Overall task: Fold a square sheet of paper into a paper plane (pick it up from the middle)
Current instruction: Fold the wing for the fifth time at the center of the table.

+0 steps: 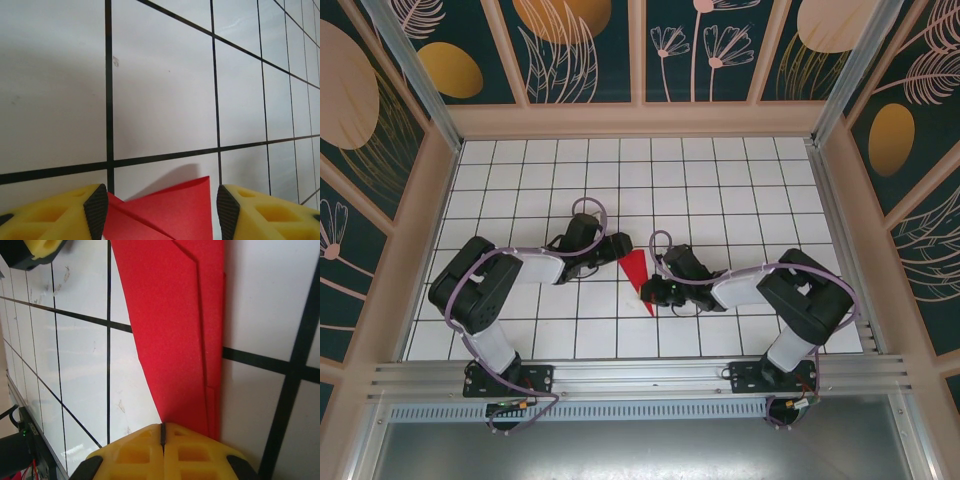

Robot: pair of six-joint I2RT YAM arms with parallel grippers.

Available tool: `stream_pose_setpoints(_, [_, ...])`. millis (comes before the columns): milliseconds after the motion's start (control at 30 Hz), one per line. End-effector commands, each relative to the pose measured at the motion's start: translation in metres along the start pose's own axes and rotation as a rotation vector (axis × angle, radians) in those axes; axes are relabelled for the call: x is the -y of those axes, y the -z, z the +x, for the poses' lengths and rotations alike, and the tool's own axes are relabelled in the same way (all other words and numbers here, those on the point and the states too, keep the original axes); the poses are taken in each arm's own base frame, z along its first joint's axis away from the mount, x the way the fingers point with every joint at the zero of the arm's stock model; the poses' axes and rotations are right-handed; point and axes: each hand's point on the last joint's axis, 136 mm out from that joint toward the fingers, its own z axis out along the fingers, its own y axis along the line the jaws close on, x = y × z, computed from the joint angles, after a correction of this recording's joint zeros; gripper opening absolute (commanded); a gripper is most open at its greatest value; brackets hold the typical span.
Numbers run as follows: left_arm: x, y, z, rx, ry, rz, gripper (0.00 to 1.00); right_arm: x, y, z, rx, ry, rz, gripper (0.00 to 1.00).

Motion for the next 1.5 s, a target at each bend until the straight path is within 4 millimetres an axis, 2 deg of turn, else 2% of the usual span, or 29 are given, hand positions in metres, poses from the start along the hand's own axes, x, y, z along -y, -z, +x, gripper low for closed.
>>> stream_pose_setpoints(0, [-0.03,0.004,-0.007,0.025,-0.021,-0.121,0.63,0.059,0.005,0.043,-0.118,-0.094,0.193,0.06])
stream_pose_setpoints(67, [-0.014,0.006,-0.006,0.0,-0.045,-0.064,0.63,0.059,0.005,0.044,-0.117,-0.096,0.195,0.06])
stream_pose_setpoints(133, [0.008,0.02,-0.014,0.019,-0.058,0.004,0.63,0.058,0.005,0.042,-0.109,-0.098,0.191,0.06])
stream_pose_setpoints(267, [0.024,0.048,-0.031,0.088,-0.071,0.002,0.65,0.05,0.003,0.034,-0.086,-0.105,0.168,0.06])
stream_pose_setpoints(400, [0.052,0.064,-0.023,0.077,-0.034,0.142,0.6,0.036,-0.001,0.02,-0.038,-0.135,0.121,0.07])
stream_pose_setpoints(467, [0.059,0.063,-0.011,0.044,-0.012,0.173,0.57,0.03,-0.003,0.014,-0.013,-0.15,0.099,0.07])
stream_pose_setpoints(633, [0.075,0.042,0.026,-0.065,-0.011,0.209,0.46,0.021,-0.003,0.005,0.022,-0.158,0.07,0.07])
stream_pose_setpoints(800, [0.081,0.024,0.046,-0.132,0.007,0.26,0.43,0.023,-0.001,0.006,0.027,-0.153,0.079,0.07])
stream_pose_setpoints(900, [0.075,0.014,0.055,-0.166,0.04,0.263,0.42,0.023,0.0,0.008,0.021,-0.156,0.074,0.07])
stream_pose_setpoints(1033, [0.053,0.007,0.061,-0.164,0.067,0.188,0.41,0.019,0.002,0.01,0.022,-0.15,0.052,0.08])
stream_pose_setpoints(1100, [0.046,0.006,0.062,-0.157,0.062,0.16,0.4,0.005,0.004,0.011,0.001,-0.125,-0.005,0.09])
stream_pose_setpoints(1133, [0.034,-0.001,0.068,-0.177,0.063,0.123,0.4,-0.006,0.006,0.011,-0.004,-0.098,-0.041,0.1])
stream_pose_setpoints(1200, [0.023,-0.006,0.072,-0.185,0.058,0.077,0.39,-0.015,0.009,0.009,0.011,-0.068,-0.037,0.11])
stream_pose_setpoints(1300, [0.011,-0.01,0.077,-0.193,0.065,0.033,0.36,-0.02,0.014,0.005,0.019,-0.036,-0.013,0.12])
stream_pose_setpoints(1467, [0.002,-0.008,0.081,-0.192,0.08,0.008,0.36,-0.023,0.013,0.007,0.002,-0.012,-0.021,0.12])
